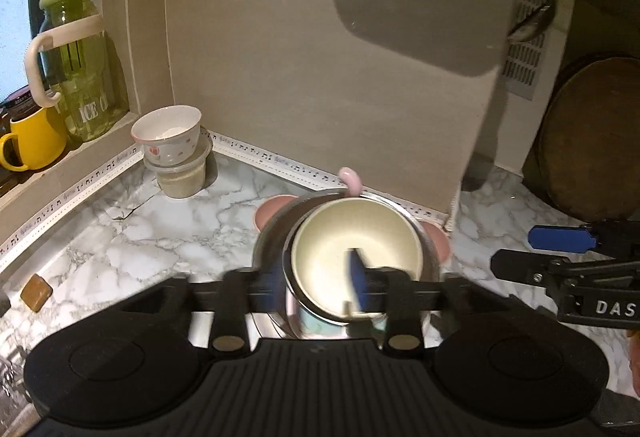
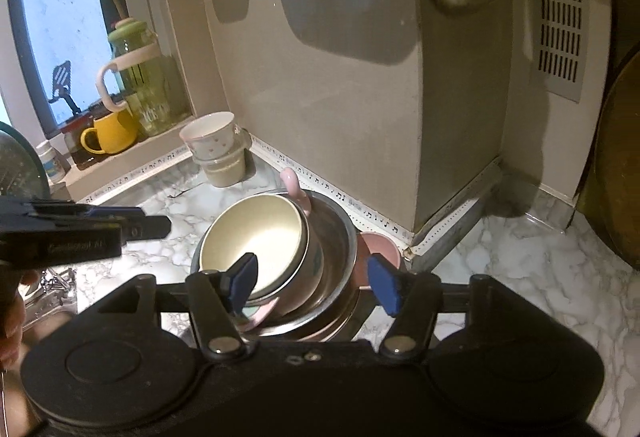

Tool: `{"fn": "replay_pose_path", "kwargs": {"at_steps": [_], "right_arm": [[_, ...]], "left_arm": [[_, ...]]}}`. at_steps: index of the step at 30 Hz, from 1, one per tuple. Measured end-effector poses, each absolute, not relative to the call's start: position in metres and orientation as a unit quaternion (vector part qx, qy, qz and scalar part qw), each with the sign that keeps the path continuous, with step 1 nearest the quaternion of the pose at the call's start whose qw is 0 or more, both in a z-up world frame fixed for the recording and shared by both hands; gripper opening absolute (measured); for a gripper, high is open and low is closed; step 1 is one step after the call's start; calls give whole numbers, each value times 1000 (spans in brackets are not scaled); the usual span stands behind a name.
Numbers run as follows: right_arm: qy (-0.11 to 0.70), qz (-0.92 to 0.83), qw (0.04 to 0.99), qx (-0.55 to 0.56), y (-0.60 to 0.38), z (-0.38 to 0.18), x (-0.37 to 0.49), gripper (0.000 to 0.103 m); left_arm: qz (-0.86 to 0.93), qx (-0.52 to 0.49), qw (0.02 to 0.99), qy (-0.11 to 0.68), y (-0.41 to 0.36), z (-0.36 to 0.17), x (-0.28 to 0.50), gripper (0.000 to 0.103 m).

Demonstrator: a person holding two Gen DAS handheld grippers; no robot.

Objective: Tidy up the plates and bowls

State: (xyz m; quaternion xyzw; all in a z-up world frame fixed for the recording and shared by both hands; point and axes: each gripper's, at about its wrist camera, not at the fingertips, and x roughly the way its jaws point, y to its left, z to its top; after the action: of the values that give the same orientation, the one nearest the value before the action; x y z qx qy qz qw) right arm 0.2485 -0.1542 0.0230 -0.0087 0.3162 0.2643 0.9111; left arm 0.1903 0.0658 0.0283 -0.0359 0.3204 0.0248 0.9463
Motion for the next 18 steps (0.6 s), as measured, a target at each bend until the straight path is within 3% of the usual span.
{"fn": "replay_pose_path", "kwargs": {"at_steps": [1,2,7,10,18], "right_arm": [[314,264,912,-7,-157,23,244,64],[313,262,913,-3,-159,22,241,64],[307,265,914,19,-173,21,223,73],[294,267,918,17,-175,23,211,80],[269,274,923,22,-179,29,187,96]], "left_arm": [[26,-35,949,313,62,29,184,65],[27,-32,952,305,58,30,178,67],[22,-18,957,287,41,30,155,67],[19,-15,960,278,34,29,143,75],[11,-19,964,265,24,29,119,79]]}}
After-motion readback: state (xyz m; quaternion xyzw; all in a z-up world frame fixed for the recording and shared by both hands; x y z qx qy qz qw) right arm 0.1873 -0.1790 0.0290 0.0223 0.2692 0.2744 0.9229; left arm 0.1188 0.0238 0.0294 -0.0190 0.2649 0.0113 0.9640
